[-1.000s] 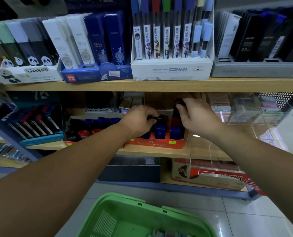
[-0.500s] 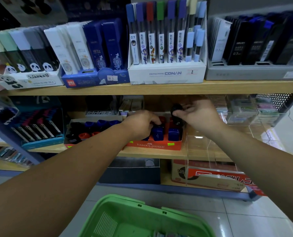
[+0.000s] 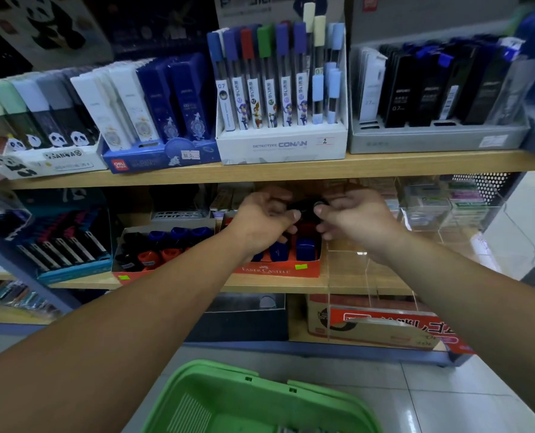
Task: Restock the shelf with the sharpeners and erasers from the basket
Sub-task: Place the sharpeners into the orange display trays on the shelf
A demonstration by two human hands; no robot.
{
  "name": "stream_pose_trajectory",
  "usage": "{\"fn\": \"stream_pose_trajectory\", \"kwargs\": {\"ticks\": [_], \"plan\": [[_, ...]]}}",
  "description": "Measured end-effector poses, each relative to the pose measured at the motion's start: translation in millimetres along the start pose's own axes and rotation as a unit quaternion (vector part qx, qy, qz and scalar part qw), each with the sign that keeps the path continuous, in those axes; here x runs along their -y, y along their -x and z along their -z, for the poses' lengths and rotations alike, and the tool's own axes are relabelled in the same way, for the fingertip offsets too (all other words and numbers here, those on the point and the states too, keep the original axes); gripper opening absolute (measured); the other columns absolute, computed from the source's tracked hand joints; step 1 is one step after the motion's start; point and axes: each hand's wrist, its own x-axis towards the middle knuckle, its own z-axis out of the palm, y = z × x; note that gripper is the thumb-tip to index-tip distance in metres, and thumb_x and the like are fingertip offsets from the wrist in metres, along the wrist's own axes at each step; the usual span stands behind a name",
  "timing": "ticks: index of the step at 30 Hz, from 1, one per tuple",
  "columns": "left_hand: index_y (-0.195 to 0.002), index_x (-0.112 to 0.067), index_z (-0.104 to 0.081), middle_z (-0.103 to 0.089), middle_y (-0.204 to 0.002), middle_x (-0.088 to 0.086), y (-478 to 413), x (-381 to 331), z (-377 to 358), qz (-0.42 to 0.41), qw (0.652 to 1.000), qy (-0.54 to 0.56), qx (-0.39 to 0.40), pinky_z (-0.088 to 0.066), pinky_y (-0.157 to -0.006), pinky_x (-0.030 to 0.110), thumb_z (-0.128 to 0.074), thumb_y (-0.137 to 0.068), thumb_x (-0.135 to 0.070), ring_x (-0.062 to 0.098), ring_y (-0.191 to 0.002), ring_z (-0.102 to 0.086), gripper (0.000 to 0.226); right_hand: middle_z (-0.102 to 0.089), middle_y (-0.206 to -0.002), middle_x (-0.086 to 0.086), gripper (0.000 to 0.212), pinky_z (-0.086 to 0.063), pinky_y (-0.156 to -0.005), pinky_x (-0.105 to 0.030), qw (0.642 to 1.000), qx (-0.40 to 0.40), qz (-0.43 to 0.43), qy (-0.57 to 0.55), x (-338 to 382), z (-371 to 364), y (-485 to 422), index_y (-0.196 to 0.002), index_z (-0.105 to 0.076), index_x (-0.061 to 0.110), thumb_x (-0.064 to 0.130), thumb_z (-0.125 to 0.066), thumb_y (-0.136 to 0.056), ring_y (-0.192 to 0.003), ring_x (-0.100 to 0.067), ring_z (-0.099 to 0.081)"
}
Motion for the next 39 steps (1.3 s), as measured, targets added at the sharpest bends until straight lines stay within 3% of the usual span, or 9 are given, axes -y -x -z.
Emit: {"fn": "stream_pose_trajectory", "kwargs": {"ticks": [3, 5, 7, 14, 18, 23, 26, 29, 39], "plan": [[-0.118, -0.023, -0.061, -0.067, -0.105, -0.004, -6, -2, 0, -0.029, 0.994, -0.101, -0.008, -0.061, -0.083, 0.028, -0.074, -0.094, -0.013, 0.018, -0.099, -0.071, 0.029, -0.068, -0.105, 0.008, 0.034, -0.049, -0.071, -0.015, 0.978, -0.014, 0.099, 0.186, -7, 8, 2, -0.124, -0.067, 0.023, 0.027, -0.079, -0.093, -0.098, -0.008, -0.066], [-0.119, -0.029, -0.066, -0.065, -0.106, -0.015, -8, -3, 2, -0.06, 0.983, -0.171, 0.004, -0.051, -0.088, 0.016, -0.075, -0.093, -0.015, 0.008, -0.105, -0.063, 0.031, -0.067, -0.11, 0.009, 0.035, -0.051, -0.078, -0.021, 0.956, -0.008, 0.136, 0.258, -10, 15, 4, -0.126, -0.068, 0.024, 0.034, -0.077, -0.094, -0.104, -0.011, -0.063], [-0.121, -0.035, -0.066, -0.062, -0.106, -0.023, -8, -4, 1, -0.063, 0.979, -0.193, 0.011, -0.05, -0.093, 0.02, -0.074, -0.094, -0.018, 0.005, -0.106, -0.061, 0.033, -0.065, -0.121, 0.006, 0.039, -0.053, -0.089, -0.032, 0.937, 0.004, 0.143, 0.32, -11, 21, 7, -0.128, -0.068, 0.025, 0.041, -0.075, -0.094, -0.112, -0.015, -0.06], [-0.106, -0.03, -0.067, -0.067, -0.1, -0.016, -11, -13, 2, -0.082, 0.968, -0.238, 0.008, -0.052, -0.087, 0.02, -0.083, -0.086, -0.021, 0.0, -0.094, -0.062, 0.027, -0.06, -0.132, 0.003, 0.052, -0.05, -0.103, -0.045, 0.87, 0.015, 0.182, 0.457, -25, 31, 12, -0.133, -0.067, 0.024, 0.059, -0.062, -0.095, -0.126, -0.019, -0.053], [-0.114, -0.028, -0.073, -0.067, -0.103, -0.015, -9, -14, 3, -0.061, 0.973, -0.223, 0.008, -0.051, -0.092, 0.021, -0.08, -0.09, -0.022, 0.004, -0.099, -0.062, 0.027, -0.057, -0.142, -0.002, 0.07, -0.042, -0.112, -0.05, 0.826, 0.001, 0.213, 0.523, -24, 34, 13, -0.14, -0.063, 0.026, 0.072, -0.042, -0.092, -0.134, -0.025, -0.045], [-0.117, -0.031, -0.073, -0.065, -0.101, -0.02, -9, -12, -1, -0.078, 0.945, -0.315, 0.048, -0.05, -0.084, 0.019, -0.08, -0.09, -0.024, 0.002, -0.099, -0.062, 0.029, -0.043, -0.16, 0.0, 0.085, -0.029, -0.122, -0.049, 0.829, 0.031, 0.177, 0.529, -25, 34, 11, -0.151, -0.051, 0.032, 0.08, -0.024, -0.087, -0.149, -0.026, -0.032], [-0.122, -0.026, -0.073, -0.069, -0.114, -0.012, -6, 1, -10, -0.088, 0.935, -0.34, 0.045, -0.052, -0.095, 0.024, -0.076, -0.093, -0.022, 0.007, -0.106, -0.063, 0.029, -0.039, -0.164, 0.0, 0.079, -0.024, -0.124, -0.048, 0.83, 0.028, 0.172, 0.53, -25, 32, 12, -0.151, -0.052, 0.03, 0.078, -0.029, -0.092, -0.153, -0.026, -0.028], [-0.125, -0.024, -0.072, -0.068, -0.126, -0.007, -8, 9, -12, -0.103, 0.936, -0.334, 0.043, -0.049, -0.104, 0.029, -0.071, -0.097, -0.022, 0.009, -0.115, -0.061, 0.027, -0.041, -0.163, 0.0, 0.079, -0.026, -0.124, -0.048, 0.83, 0.027, 0.177, 0.528, -25, 33, 11, -0.148, -0.056, 0.029, 0.078, -0.031, -0.09, -0.152, -0.027, -0.03], [-0.107, -0.018, -0.076, -0.06, -0.119, -0.006, -13, 14, -15, -0.14, 0.916, -0.367, 0.086, -0.05, -0.103, 0.039, -0.065, -0.101, -0.021, 0.014, -0.11, -0.058, 0.014, -0.045, -0.161, -0.004, 0.089, -0.027, -0.124, -0.054, 0.822, 0.022, 0.196, 0.535, -34, 33, 5, -0.14, -0.064, 0.025, 0.082, -0.023, -0.085, -0.15, -0.03, -0.035]]}}
